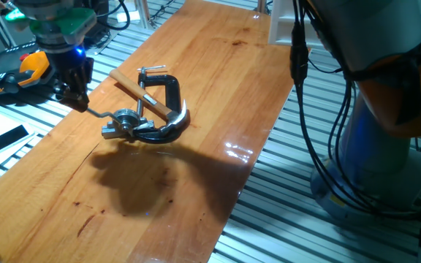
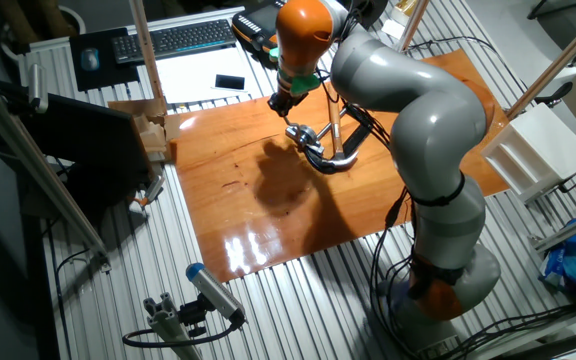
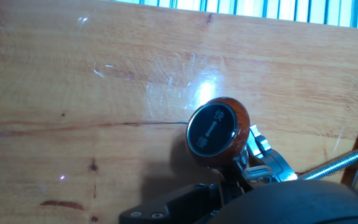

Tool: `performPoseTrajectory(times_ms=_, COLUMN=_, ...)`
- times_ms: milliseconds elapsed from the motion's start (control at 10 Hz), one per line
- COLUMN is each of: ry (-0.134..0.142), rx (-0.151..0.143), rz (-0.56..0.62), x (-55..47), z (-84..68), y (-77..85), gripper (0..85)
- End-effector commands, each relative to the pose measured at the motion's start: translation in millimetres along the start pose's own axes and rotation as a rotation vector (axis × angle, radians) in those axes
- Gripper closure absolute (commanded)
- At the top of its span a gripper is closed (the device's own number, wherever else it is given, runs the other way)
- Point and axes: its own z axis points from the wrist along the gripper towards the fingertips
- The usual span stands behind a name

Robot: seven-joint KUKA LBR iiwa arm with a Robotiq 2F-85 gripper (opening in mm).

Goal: Push down the lever

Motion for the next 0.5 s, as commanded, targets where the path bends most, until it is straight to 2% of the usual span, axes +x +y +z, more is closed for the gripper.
performPoseTrajectory(times_ms=0, ry=0.000, rx=0.001, rz=0.000, x=-0.7, z=1.8, y=1.0, gripper=85.0)
performPoseTrajectory(times_ms=400, ry=0.005, rx=0.001, rz=0.006, x=-4.9, z=10.3, y=4.2, gripper=85.0)
